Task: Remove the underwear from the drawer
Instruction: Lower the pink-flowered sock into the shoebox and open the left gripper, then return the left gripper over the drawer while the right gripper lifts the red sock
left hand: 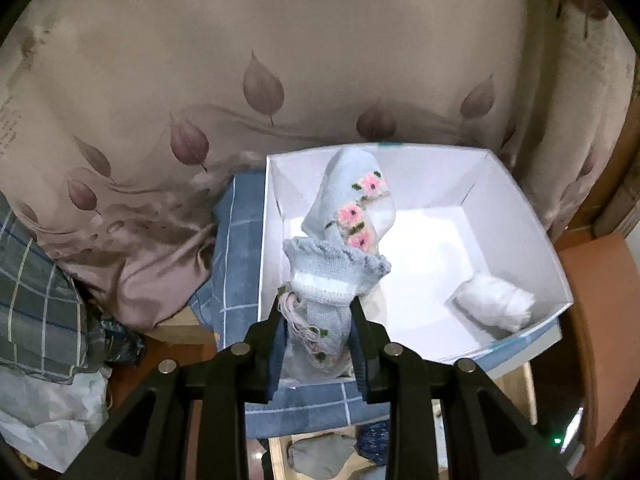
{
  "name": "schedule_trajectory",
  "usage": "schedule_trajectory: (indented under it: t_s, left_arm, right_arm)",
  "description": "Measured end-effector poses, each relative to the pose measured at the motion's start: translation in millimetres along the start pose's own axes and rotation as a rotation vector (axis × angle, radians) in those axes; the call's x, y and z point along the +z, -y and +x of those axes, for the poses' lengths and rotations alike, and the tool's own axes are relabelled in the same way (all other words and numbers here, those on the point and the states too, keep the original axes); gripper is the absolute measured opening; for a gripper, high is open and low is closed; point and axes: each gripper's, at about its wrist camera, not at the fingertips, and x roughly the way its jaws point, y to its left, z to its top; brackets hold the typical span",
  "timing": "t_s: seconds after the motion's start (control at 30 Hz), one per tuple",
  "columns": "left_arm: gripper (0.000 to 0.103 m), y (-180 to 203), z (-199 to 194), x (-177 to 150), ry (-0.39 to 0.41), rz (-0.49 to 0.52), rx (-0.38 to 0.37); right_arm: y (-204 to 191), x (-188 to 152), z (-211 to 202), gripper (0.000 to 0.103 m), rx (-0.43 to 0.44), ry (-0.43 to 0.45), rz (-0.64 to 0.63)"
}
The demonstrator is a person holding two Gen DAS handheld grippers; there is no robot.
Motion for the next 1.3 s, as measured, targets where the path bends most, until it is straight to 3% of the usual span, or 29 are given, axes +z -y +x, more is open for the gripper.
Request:
schedule_trajectory:
  t_s: [0.43, 0.6, 0.83, 1.3]
  left_arm:
    - [0.03, 4.7, 50.9, -7.6, -0.102, -0.014, 0.008]
    - [0.038, -1.6, 50.1, -5.4, -0.108, -0.037, 0.013]
    - [0.045, 9.7, 38.7, -6.9, -0.103, 0.025, 0.046]
    - [0.045, -1.1, -26.1, -35.9, -0.068, 0.029, -0.039]
  right_arm:
    - [-1.7, 1.1, 1.5, 0.032, -0.001, -0.006, 0.001]
    - [-1.4, 0.9, 1.4, 0.032, 0.0, -0.007, 0.003]
    - [-1.2, 1.3, 1.6, 0.032, -0.001, -0.011, 0.007]
    - [-1.1, 2.0, 2.5, 0.032, -0.001, -0.013, 0.008]
